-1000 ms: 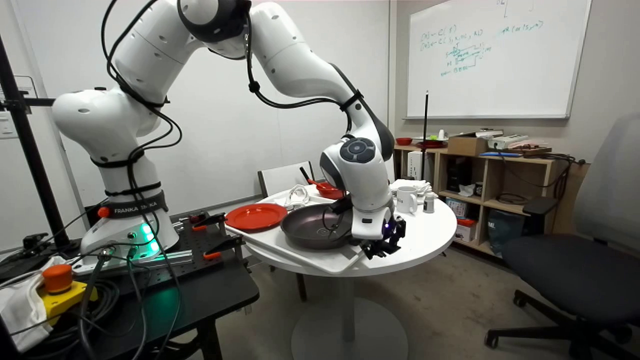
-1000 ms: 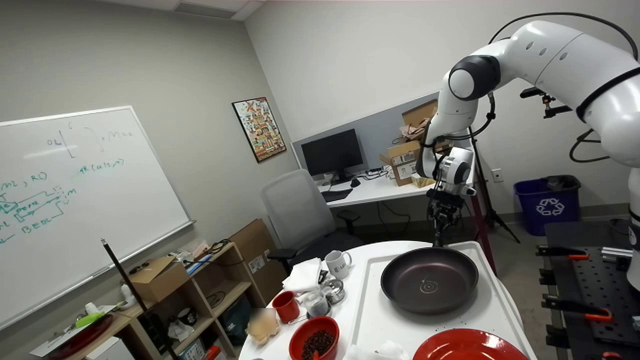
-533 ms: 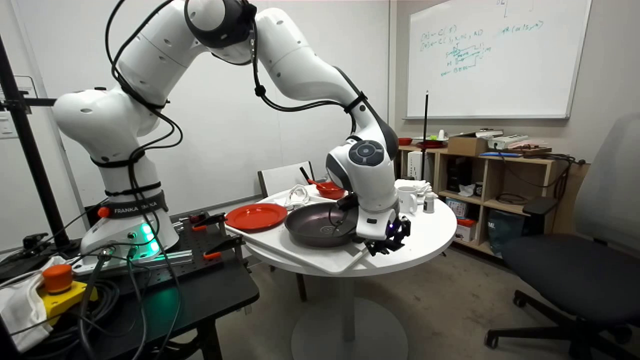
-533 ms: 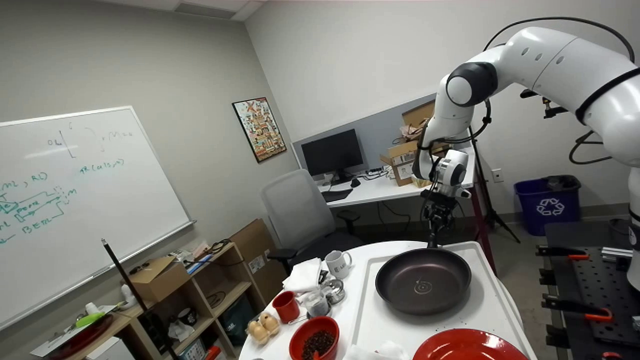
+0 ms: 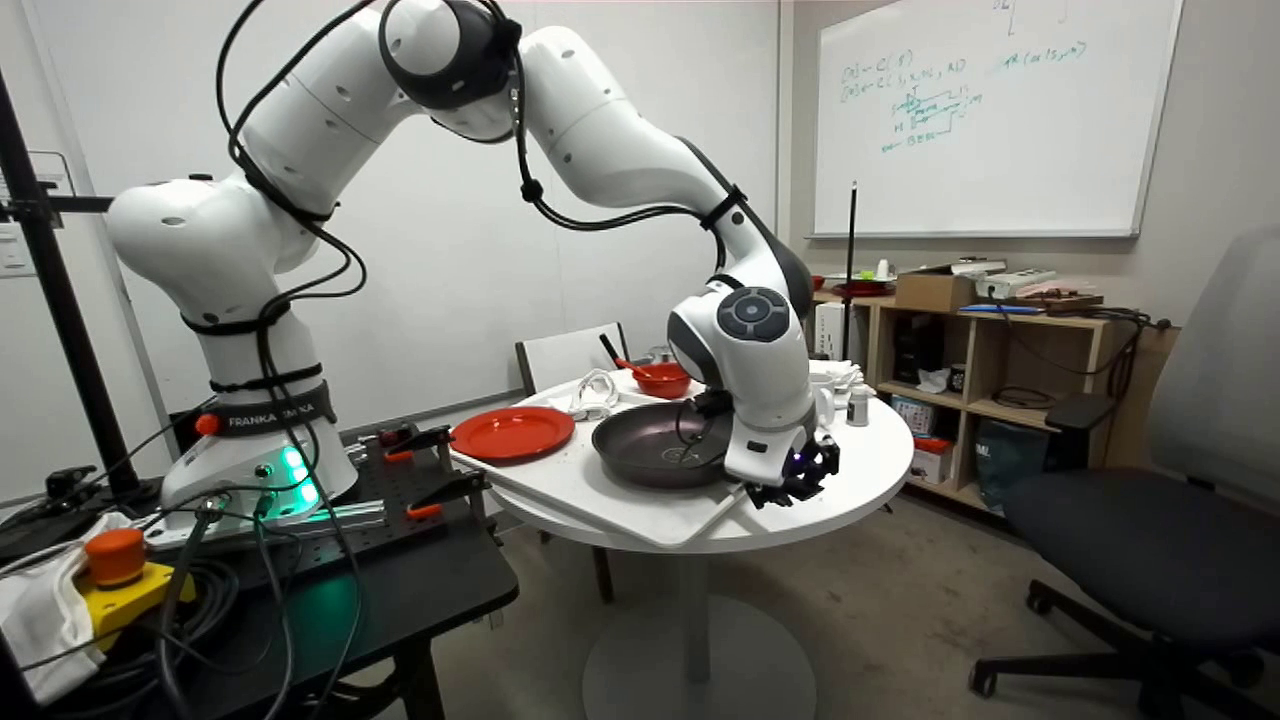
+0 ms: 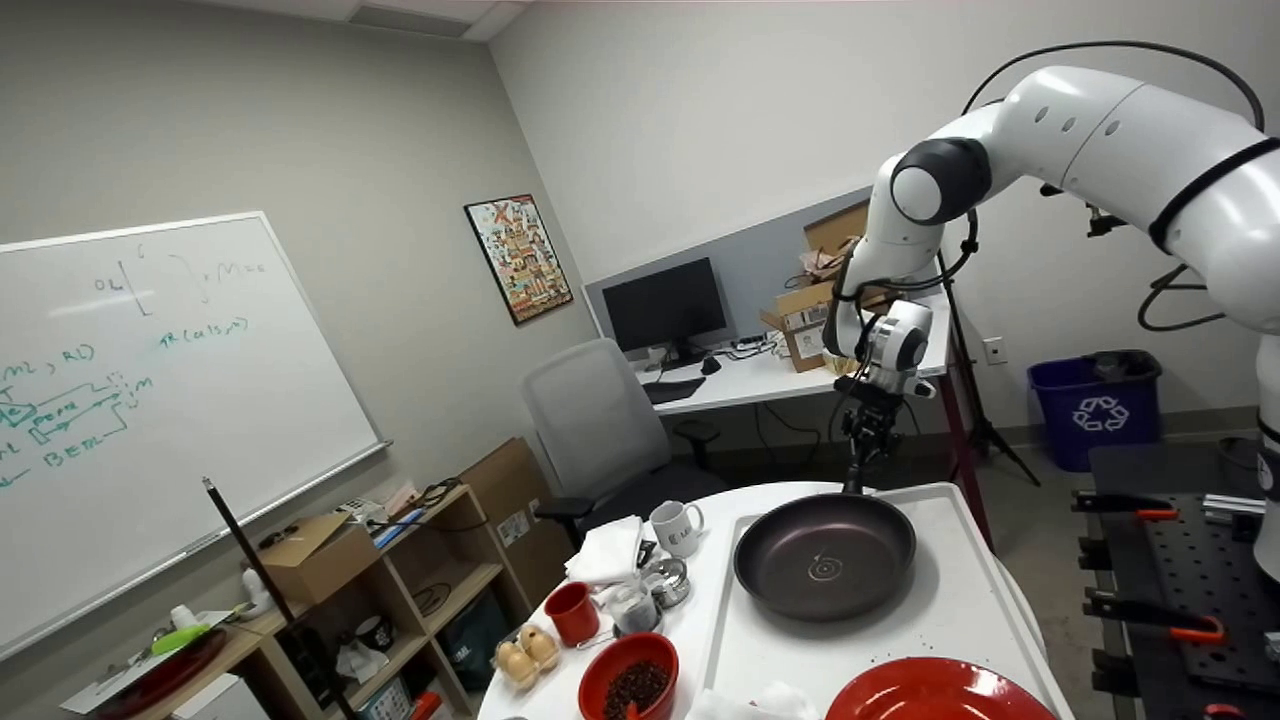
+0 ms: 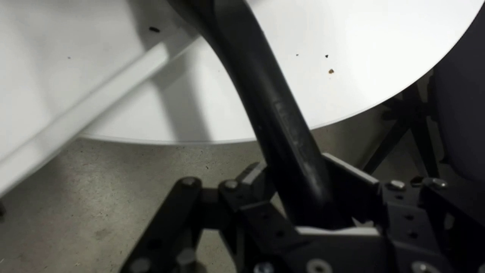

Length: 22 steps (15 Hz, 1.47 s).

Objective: Twist the pan handle 90 degrees

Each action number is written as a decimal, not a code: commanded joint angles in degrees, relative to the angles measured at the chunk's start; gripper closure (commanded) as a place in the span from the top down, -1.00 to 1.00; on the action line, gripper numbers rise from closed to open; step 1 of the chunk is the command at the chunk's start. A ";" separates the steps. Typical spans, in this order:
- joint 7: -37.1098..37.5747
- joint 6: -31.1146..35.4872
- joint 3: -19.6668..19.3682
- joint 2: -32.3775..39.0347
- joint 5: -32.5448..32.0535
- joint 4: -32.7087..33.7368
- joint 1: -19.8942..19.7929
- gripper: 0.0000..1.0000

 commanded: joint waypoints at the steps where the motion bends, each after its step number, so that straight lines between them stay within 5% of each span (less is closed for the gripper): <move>1: 2.78 -1.76 -0.73 1.07 3.07 2.72 0.57 -0.84; 21: 0.86 -0.01 -0.68 1.34 9.84 2.79 3.11 -0.83; 22: 0.77 -0.06 -0.70 1.29 9.83 2.75 3.08 0.14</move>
